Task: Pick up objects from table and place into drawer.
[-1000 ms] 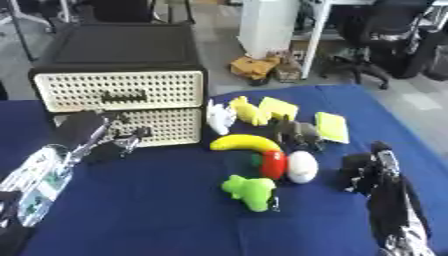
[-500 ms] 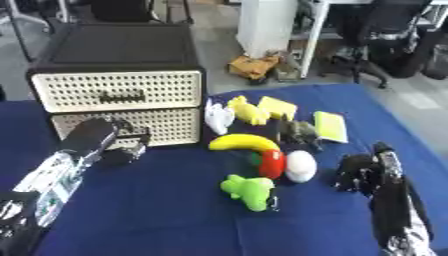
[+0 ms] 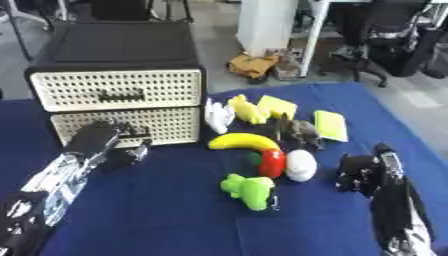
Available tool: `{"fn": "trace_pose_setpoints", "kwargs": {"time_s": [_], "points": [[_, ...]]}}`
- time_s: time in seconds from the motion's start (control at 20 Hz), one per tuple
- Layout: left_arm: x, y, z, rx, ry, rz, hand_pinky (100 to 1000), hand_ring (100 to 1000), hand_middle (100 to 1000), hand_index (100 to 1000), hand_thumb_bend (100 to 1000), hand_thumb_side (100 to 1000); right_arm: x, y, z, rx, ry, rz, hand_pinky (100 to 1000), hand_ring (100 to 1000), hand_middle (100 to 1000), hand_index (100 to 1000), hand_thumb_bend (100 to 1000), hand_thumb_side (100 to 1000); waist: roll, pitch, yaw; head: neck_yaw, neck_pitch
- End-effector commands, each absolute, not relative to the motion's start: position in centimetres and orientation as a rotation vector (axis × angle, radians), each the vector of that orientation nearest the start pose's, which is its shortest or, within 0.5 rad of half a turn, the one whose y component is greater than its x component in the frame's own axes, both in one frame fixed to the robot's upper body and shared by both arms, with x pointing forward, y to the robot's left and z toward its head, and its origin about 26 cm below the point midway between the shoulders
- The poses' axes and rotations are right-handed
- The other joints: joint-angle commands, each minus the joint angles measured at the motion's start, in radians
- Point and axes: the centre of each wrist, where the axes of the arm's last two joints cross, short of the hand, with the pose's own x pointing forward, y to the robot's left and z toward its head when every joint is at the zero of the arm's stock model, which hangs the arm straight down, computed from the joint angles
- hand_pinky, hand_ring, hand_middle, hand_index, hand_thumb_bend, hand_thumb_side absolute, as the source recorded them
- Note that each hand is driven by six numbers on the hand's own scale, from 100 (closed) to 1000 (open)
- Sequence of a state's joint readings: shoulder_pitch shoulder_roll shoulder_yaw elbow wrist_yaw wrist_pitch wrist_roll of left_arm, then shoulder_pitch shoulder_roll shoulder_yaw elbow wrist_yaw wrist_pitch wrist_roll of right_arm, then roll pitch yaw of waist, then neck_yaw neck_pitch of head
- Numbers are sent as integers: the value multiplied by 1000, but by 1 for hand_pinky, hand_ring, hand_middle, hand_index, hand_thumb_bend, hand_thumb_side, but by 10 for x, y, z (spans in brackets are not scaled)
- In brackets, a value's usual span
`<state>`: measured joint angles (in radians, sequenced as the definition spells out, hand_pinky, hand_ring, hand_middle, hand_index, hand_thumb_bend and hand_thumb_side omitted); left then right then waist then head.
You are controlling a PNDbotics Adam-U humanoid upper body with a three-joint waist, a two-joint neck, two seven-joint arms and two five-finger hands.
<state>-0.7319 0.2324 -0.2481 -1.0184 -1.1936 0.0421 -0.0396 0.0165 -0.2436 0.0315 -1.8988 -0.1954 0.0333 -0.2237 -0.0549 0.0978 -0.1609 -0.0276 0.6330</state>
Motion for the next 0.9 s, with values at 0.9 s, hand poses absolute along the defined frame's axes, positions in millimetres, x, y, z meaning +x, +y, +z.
{"fn": "trace_pose_setpoints", "kwargs": {"time_s": [0.9], "points": [[429,195,90,1100,-1434,-1399,100,100,100,580,284,1000,266,-281,90,-130,-1860,-78,409,446,443,554,100,1000,3,-14,20,-12,13]]}}
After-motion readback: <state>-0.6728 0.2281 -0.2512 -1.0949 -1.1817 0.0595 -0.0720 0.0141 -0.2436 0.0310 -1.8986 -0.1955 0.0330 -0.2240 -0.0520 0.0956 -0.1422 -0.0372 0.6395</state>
